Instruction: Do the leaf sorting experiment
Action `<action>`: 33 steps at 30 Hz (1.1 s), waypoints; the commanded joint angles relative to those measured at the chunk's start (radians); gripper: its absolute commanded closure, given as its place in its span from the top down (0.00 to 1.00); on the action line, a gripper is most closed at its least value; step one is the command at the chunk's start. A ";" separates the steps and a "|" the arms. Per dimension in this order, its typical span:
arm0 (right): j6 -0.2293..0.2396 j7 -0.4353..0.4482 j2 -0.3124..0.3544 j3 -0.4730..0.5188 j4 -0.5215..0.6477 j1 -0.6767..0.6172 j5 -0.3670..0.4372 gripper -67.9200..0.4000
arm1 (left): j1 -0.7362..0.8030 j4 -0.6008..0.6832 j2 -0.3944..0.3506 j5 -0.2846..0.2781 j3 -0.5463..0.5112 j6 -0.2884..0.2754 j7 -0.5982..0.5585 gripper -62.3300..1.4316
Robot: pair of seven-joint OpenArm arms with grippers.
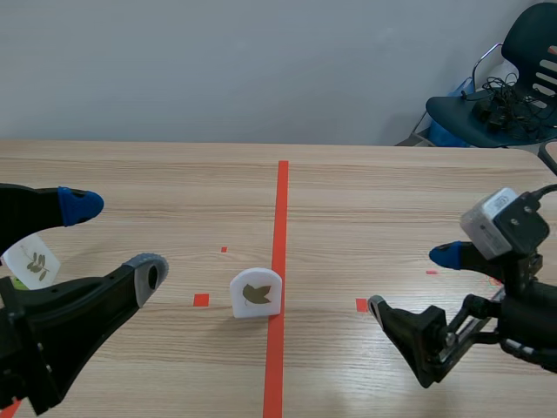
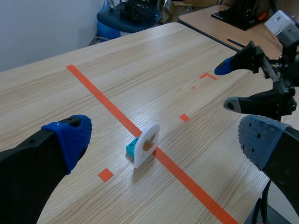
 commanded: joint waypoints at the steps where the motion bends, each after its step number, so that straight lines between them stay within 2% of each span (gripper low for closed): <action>1: 0.011 0.061 -0.019 -0.024 -0.040 0.060 -0.011 1.00 | -0.003 0.003 -0.003 -0.011 0.005 0.000 -0.011 1.00; 6: 0.011 0.199 -0.115 -0.135 -0.241 0.211 -0.161 1.00 | -0.003 0.003 0.014 -0.010 0.005 0.022 -0.011 1.00; 9: 0.004 0.281 -0.169 -0.214 -0.311 0.273 -0.264 1.00 | -0.003 0.003 0.025 -0.006 0.005 0.023 -0.011 1.00; 11: -0.004 0.307 -0.196 -0.262 -0.335 0.300 -0.303 1.00 | -0.003 0.003 0.025 -0.006 0.005 0.023 -0.011 1.00; 13: -0.032 0.309 -0.219 -0.307 -0.351 0.316 -0.322 1.00 | -0.003 0.003 0.025 0.000 0.005 0.023 -0.011 1.00; 17: -0.167 0.315 -0.254 -0.379 -0.376 0.328 -0.325 1.00 | -0.003 0.003 0.025 0.034 0.005 0.024 -0.011 1.00; 21: -0.186 0.311 -0.286 -0.436 -0.415 0.353 -0.325 1.00 | -0.003 0.003 0.025 0.034 0.005 0.026 -0.012 1.00; 22: -0.193 0.311 -0.293 -0.446 -0.425 0.357 -0.325 0.97 | -0.003 0.003 0.025 0.034 0.005 0.026 -0.012 1.00; 25: -0.230 0.307 -0.304 -0.465 -0.445 0.363 -0.325 0.73 | -0.003 0.003 0.025 0.034 0.005 0.026 -0.012 1.00; 29: -0.242 0.308 -0.300 -0.466 -0.445 0.363 -0.325 0.59 | -0.003 0.003 0.025 0.035 0.005 0.026 -0.012 1.00; 33: -0.245 0.301 -0.300 -0.466 -0.445 0.362 -0.325 0.30 | -0.003 0.003 0.024 0.035 0.005 0.026 -0.012 1.00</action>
